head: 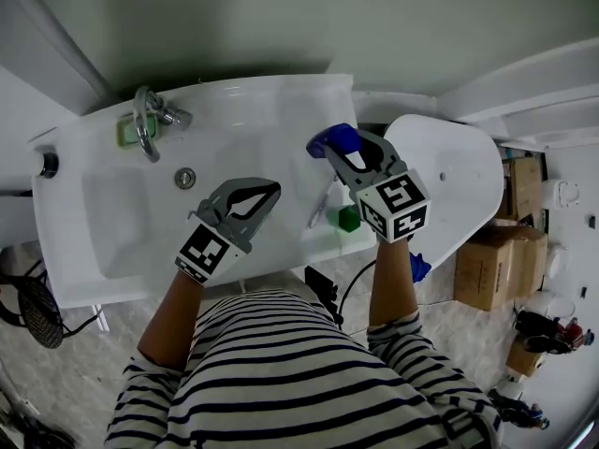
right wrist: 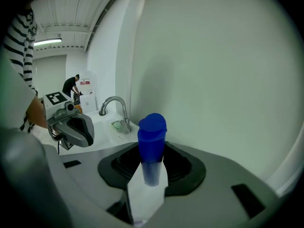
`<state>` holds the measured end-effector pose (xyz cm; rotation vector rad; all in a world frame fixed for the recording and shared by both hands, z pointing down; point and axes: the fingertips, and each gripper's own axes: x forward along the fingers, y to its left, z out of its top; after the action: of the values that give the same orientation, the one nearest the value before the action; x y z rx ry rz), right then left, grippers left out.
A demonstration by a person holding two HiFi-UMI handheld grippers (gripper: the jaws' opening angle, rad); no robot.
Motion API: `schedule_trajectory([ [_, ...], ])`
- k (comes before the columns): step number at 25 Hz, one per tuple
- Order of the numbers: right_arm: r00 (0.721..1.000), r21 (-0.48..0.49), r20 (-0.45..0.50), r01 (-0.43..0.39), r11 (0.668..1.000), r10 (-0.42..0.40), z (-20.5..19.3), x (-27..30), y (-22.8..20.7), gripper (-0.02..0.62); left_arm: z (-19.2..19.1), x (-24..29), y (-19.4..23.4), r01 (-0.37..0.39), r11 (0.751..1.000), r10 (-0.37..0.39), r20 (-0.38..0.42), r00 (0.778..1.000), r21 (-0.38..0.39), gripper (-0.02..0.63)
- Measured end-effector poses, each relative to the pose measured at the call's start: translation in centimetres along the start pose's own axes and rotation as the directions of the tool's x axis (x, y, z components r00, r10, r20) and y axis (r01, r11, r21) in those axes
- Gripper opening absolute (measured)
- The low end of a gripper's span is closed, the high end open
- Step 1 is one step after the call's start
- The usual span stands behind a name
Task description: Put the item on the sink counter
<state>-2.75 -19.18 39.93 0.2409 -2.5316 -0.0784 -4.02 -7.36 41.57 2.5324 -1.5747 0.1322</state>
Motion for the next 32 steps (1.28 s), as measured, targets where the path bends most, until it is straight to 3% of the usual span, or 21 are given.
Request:
schedule_trajectory([
  [13,0.995,-0.067,0.037,-0.094,0.993,0.096,5.7,7.1,3.0,0.143,-1.0,-3.6,2.5,-0.042,0.999,0.042,0.004,0.999,-0.026,0.005],
  [32,0.974,-0.056,0.023,-0.224,0.973,0.226,7.0,20.1,7.4,0.143,-2.3,-6.1,5.8,-0.109,0.992,0.11,0.01,0.994,-0.065,0.005],
])
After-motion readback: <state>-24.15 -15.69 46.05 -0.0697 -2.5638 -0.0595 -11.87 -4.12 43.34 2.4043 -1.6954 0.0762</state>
